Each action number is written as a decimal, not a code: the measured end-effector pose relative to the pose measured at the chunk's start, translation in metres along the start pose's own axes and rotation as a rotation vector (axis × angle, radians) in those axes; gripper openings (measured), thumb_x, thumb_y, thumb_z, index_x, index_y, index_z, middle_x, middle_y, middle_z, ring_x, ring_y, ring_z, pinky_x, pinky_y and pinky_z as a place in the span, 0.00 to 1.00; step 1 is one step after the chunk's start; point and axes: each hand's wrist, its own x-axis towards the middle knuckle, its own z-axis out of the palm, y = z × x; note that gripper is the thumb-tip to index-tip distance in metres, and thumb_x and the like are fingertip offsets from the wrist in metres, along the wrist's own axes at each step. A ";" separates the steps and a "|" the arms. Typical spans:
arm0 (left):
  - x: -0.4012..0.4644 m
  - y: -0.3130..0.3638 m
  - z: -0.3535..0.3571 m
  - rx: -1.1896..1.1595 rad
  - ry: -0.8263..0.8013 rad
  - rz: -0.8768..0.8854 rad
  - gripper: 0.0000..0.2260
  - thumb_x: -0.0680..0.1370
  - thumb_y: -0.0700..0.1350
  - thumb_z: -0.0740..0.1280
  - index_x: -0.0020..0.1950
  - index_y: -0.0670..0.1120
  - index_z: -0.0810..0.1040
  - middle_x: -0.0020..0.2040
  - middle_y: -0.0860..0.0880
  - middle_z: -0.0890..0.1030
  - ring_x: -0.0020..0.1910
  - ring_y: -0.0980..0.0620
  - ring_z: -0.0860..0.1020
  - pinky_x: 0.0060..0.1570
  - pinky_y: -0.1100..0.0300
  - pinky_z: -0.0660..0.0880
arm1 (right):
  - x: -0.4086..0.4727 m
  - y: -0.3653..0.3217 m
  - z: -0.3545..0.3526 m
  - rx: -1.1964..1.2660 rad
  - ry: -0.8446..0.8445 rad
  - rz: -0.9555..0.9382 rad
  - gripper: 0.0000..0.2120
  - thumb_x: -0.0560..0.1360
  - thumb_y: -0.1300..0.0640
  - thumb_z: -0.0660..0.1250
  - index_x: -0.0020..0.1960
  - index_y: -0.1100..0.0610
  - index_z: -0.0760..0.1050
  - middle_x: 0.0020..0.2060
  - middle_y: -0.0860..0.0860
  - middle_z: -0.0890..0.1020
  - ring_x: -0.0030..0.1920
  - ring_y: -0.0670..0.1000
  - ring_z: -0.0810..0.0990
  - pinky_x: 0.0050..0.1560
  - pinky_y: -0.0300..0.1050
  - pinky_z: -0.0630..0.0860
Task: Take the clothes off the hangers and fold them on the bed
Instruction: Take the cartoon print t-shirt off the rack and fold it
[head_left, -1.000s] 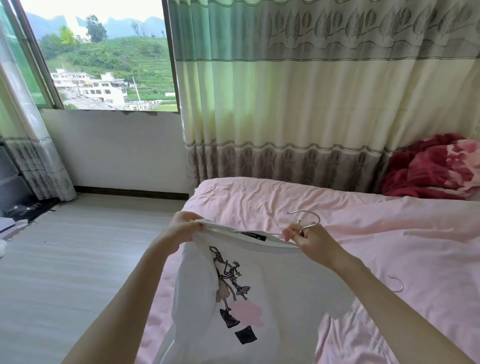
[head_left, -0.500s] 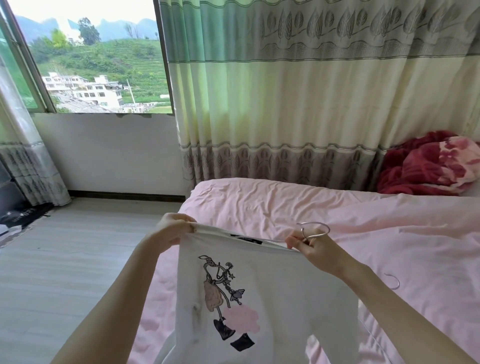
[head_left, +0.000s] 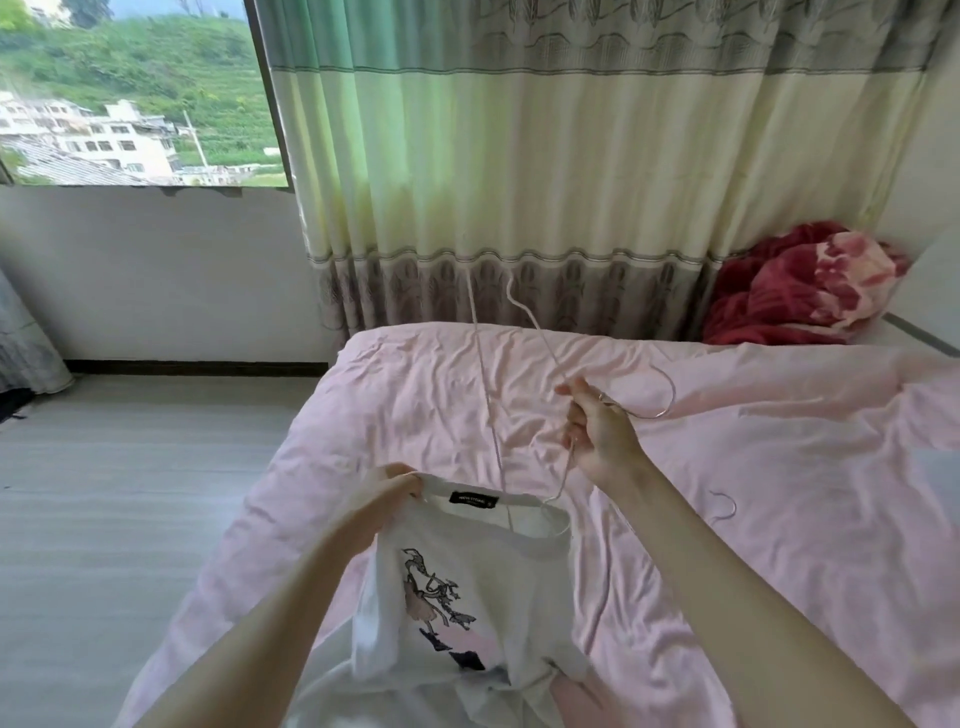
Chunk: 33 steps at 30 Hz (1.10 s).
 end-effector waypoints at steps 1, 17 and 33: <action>-0.001 -0.002 0.007 0.020 0.002 -0.002 0.06 0.65 0.43 0.64 0.38 0.43 0.76 0.31 0.47 0.72 0.29 0.52 0.69 0.22 0.68 0.64 | 0.005 -0.004 -0.006 0.038 0.028 0.000 0.13 0.80 0.54 0.60 0.40 0.58 0.75 0.18 0.43 0.61 0.19 0.42 0.58 0.24 0.35 0.59; 0.101 -0.015 0.167 0.270 -0.006 -0.116 0.15 0.56 0.54 0.64 0.37 0.47 0.78 0.34 0.48 0.75 0.35 0.51 0.72 0.34 0.59 0.65 | 0.137 0.106 -0.249 -0.598 0.246 0.355 0.13 0.81 0.53 0.56 0.47 0.56 0.78 0.28 0.48 0.67 0.26 0.45 0.62 0.26 0.37 0.58; 0.179 -0.093 0.231 0.386 -0.050 -0.200 0.19 0.59 0.62 0.61 0.39 0.51 0.78 0.38 0.47 0.78 0.40 0.50 0.74 0.37 0.57 0.68 | 0.243 0.208 -0.381 -1.048 0.442 0.528 0.19 0.79 0.56 0.56 0.59 0.70 0.73 0.56 0.67 0.77 0.60 0.65 0.74 0.59 0.53 0.71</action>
